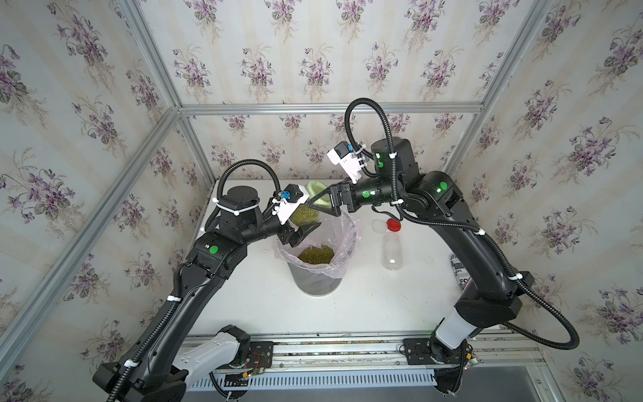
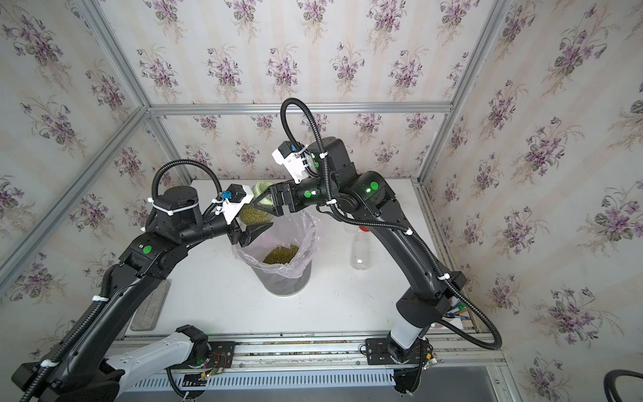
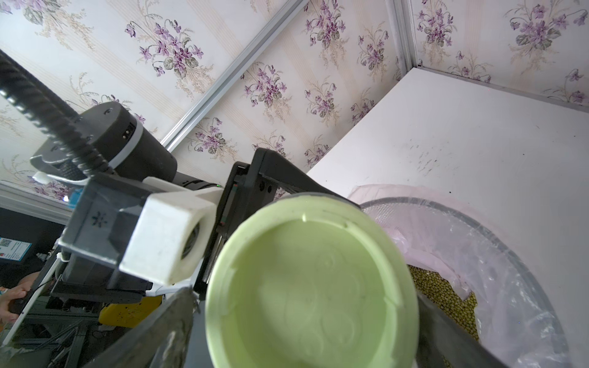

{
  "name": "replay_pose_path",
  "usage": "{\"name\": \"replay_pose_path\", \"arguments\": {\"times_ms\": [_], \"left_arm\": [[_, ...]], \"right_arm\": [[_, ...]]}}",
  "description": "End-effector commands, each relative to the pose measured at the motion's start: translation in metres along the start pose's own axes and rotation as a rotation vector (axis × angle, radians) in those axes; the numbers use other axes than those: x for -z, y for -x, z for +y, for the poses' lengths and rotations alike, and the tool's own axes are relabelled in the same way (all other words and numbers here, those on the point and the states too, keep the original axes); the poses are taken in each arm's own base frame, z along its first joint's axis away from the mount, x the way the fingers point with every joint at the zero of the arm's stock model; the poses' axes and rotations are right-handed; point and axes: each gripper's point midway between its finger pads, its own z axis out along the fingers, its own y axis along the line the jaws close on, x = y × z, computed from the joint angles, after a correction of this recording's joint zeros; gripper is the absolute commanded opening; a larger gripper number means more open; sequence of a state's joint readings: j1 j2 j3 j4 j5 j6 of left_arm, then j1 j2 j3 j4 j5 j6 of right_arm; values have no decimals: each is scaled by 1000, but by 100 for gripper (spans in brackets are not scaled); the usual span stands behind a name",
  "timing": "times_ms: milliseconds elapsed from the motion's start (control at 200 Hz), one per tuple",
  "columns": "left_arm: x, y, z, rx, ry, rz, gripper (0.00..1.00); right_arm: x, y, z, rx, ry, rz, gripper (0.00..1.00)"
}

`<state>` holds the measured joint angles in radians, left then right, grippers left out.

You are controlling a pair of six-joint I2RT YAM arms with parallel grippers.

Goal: Empty moldy mung beans from jars
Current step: Pick up the jar from the center of the board.

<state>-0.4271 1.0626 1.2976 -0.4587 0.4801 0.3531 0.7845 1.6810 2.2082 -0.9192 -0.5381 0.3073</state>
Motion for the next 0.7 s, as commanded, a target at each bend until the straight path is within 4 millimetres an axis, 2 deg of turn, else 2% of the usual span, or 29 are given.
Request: {"name": "replay_pose_path", "arguments": {"times_ms": [0, 290, 694], "left_arm": [[2, 19, 0, -32, -5, -77, 5], [3, 19, -4, -31, -26, -82, 5], [3, 17, -1, -39, -6, -76, 4]], "right_arm": [[5, 9, 2, 23, -14, -41, 99], [9, 19, 2, 40, -35, -69, 99], [9, 15, 1, 44, -37, -55, 99]]}}
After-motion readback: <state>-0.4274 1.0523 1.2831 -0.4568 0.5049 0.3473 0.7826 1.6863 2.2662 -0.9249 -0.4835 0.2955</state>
